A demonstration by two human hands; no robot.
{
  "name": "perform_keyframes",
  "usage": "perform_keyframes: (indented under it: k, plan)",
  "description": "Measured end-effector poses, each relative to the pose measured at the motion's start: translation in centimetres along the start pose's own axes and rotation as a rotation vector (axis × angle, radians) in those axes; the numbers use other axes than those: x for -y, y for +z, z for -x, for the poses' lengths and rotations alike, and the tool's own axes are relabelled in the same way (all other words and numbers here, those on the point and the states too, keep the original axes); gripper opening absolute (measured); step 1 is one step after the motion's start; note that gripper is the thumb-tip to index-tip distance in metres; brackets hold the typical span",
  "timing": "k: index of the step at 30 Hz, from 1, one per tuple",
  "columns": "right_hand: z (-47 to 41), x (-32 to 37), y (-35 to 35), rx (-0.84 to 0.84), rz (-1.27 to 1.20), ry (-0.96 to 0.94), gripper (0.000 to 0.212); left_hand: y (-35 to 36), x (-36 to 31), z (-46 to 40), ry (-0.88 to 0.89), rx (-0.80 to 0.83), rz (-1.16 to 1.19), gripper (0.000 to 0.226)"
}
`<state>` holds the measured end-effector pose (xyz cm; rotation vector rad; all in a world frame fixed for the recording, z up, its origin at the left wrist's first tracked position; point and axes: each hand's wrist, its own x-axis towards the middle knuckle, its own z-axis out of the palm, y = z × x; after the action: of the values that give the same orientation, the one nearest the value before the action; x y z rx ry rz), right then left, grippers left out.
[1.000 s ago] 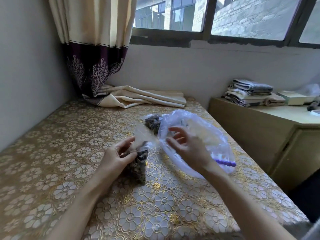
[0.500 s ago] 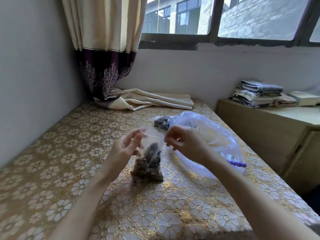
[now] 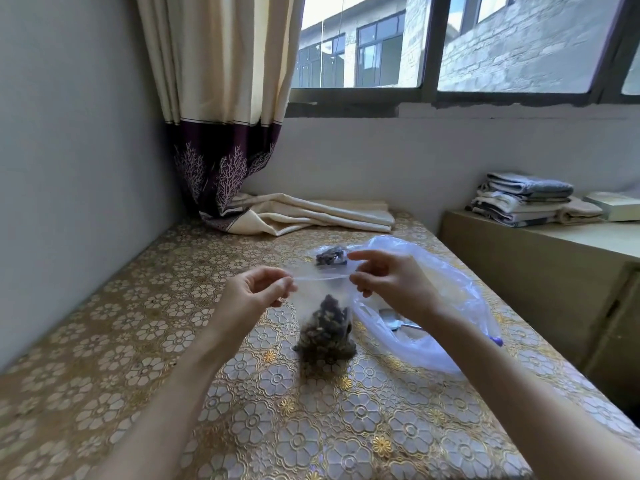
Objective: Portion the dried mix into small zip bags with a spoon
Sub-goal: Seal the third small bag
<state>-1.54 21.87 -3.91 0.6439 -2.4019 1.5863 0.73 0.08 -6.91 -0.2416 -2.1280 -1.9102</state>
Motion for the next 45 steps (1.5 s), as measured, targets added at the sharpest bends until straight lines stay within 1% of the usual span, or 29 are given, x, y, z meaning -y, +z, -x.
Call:
perform_keyframes:
  k: [2,5,9,11,13,15,19,23,26,29,33,38,41,45]
  plan:
    - [-0.1,-0.3,-0.3,-0.001,-0.011,0.057,0.028,0.1,0.0,0.0,-0.006,0.011,-0.027,0.007]
    - [-0.1,-0.5,-0.6,0.017,-0.008,0.076,0.017,0.4,-0.2,-0.1,0.013,0.023,-0.057,0.005]
    - [0.0,-0.9,-0.8,0.033,0.115,0.057,0.007,0.6,-0.2,-0.3,0.066,0.007,-0.128,0.004]
    - [0.0,-0.9,-1.0,0.026,0.154,0.04,0.007,0.6,-0.3,-0.4,0.058,-0.012,-0.136,0.004]
    - [-0.1,-0.9,-1.1,0.007,0.196,0.0,0.012,0.6,-0.6,-0.6,0.047,-0.017,-0.139,0.003]
    - [-0.1,-1.0,-1.1,-0.006,0.204,-0.029,0.007,0.5,-0.9,-0.7,0.039,-0.018,-0.148,0.003]
    - [0.2,-1.1,-1.3,-0.022,0.237,-0.081,0.012,0.6,-1.1,-0.7,0.046,-0.013,-0.183,0.004]
    - [0.6,-1.3,-1.5,-0.098,0.186,-0.114,0.009,0.9,-1.1,-0.6,0.05,0.022,-0.194,0.003]
    - [0.8,-1.5,-1.7,-0.118,0.17,-0.148,0.009,1.1,-1.2,-0.6,0.055,0.049,-0.209,0.007]
    - [0.8,-1.6,-1.7,-0.108,0.164,-0.157,0.009,1.2,-1.4,-0.5,0.088,0.057,-0.261,0.003]
    - [0.5,-1.7,-1.4,-0.095,0.189,-0.158,0.009,1.0,-1.7,-0.5,0.111,0.058,-0.326,0.007]
    - [0.4,-2.0,-1.3,-0.093,0.268,-0.185,0.007,1.4,-2.0,-1.1,0.127,0.124,-0.432,0.008]
    - [0.5,-2.3,-1.4,-0.045,0.233,-0.173,0.002,1.9,-1.9,-1.1,0.131,0.176,-0.431,0.007]
    - [0.2,-2.4,-1.4,0.013,0.199,-0.133,0.004,2.0,-2.0,-1.3,0.162,0.173,-0.457,0.008]
